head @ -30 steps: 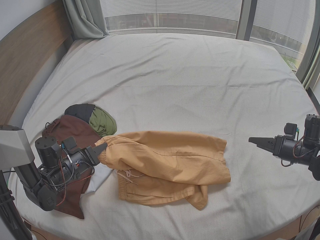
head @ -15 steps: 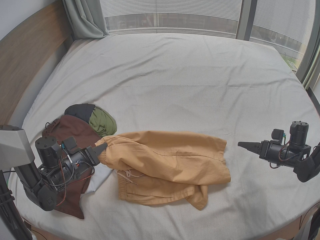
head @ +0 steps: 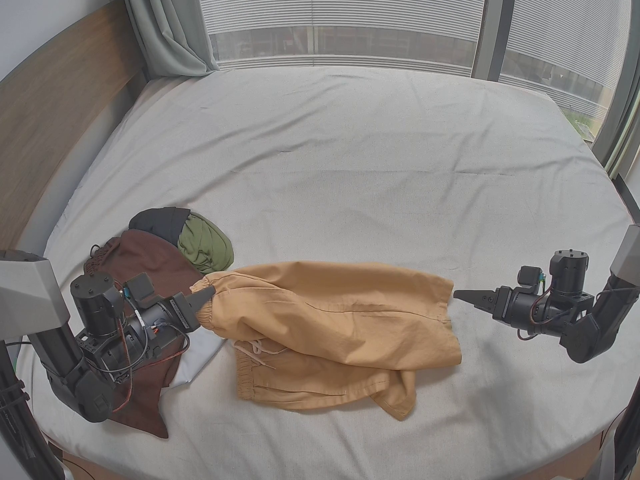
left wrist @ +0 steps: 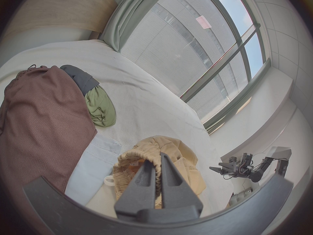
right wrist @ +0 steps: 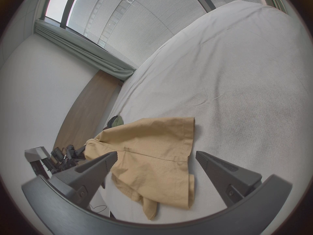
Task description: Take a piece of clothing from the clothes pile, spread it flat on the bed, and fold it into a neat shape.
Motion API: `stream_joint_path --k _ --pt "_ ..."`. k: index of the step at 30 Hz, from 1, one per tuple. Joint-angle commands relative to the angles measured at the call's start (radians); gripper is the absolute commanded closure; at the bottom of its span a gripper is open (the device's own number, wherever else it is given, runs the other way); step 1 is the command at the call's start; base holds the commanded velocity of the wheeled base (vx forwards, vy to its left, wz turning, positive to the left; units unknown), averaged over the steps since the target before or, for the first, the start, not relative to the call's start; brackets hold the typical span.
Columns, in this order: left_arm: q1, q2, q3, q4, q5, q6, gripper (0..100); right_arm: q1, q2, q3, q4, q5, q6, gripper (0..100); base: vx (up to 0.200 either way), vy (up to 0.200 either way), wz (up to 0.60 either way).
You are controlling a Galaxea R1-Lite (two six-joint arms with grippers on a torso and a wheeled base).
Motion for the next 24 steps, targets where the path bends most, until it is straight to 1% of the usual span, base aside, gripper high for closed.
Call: stream_joint_path --k 1,3,6,8,18,24 --pt "0.0 0.0 -0.002 0.0 -0.001 0.0 100 0.031 0.07 -0.018 -0.037 -0.049 0.0 0 0.0 0.0 0.0" --pt "0.0 0.0 0.0 0.0 -0.001 0.0 100 0.032 0.087 -0.02 -0.06 -0.052 0.003 0 0.0 0.0 0.0" --pt "0.0 0.0 0.003 0.0 0.001 0.0 100 0.042 0.116 -0.026 -0.094 -0.054 0.034 0 0.0 0.0 0.0" --pt "0.0 -0.002 0.003 0.0 -0.001 0.0 100 0.051 0.132 -0.035 -0.097 -0.054 0.051 0 0.0 0.0 0.0" --pt "0.0 -0.003 0.003 0.0 -0.001 0.0 100 0.071 0.171 -0.049 -0.095 -0.054 0.057 0 0.0 0.0 0.0" --pt "0.0 -0.006 0.001 0.0 -0.001 0.0 100 0.088 0.19 -0.056 -0.098 -0.054 0.095 0 0.0 0.0 0.0"
